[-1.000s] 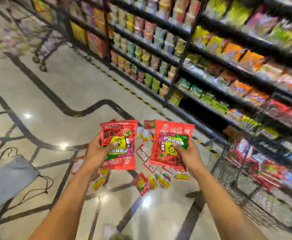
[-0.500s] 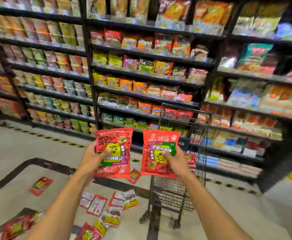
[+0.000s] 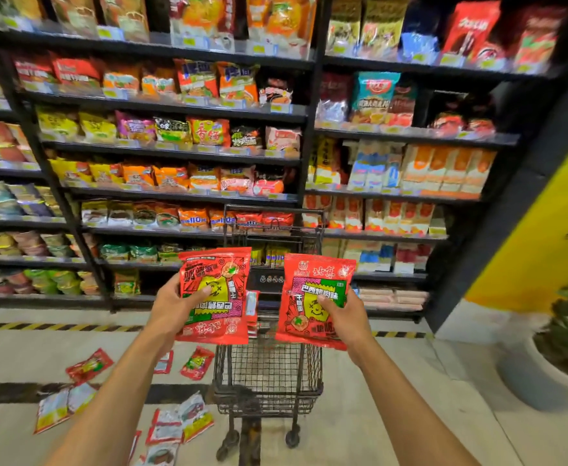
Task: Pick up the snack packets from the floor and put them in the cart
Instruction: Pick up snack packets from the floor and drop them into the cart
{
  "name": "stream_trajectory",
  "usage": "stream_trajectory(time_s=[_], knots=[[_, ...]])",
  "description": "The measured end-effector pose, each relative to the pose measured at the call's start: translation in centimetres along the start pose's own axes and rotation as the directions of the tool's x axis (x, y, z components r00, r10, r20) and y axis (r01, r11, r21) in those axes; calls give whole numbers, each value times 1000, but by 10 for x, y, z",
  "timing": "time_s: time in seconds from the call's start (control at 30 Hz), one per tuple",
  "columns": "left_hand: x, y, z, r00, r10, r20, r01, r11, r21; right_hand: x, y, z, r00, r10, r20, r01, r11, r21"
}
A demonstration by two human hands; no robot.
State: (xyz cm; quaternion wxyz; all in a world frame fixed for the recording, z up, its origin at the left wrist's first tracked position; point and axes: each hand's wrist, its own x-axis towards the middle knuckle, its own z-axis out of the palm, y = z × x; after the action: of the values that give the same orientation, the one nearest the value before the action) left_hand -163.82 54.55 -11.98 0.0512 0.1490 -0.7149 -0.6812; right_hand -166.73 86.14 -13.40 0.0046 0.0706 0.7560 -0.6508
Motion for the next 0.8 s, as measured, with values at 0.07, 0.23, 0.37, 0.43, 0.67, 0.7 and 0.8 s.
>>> stream_trajectory(time_s=[0.07, 0.23, 0.37, 0.43, 0.67, 0.7, 0.8], knots=[[22, -2, 19, 1000, 2, 18, -2, 1000, -3, 20, 5, -8, 1000, 16, -25, -16, 1000, 10], [99, -19, 54, 998, -44, 52, 44, 999, 1, 91, 26, -7, 996, 61, -59, -61, 998, -1], [191, -42, 71, 992, -110, 65, 107, 993, 38, 170, 50, 13, 992, 110, -67, -111, 994, -13], [239, -56, 79, 986, -152, 71, 148, 987, 57, 215, 62, 25, 986, 151, -65, -153, 988, -27], [376, -109, 103, 946, -319, 67, 311, 945, 102, 350, 117, 69, 962, 257, -97, -268, 954, -133], [391, -122, 106, 935, -347, 67, 339, 934, 114, 366, 130, 73, 961, 257, -103, -271, 950, -157], [425, -154, 114, 911, -405, 72, 388, 904, 178, 400, 164, 85, 934, 336, -124, -355, 910, -211]])
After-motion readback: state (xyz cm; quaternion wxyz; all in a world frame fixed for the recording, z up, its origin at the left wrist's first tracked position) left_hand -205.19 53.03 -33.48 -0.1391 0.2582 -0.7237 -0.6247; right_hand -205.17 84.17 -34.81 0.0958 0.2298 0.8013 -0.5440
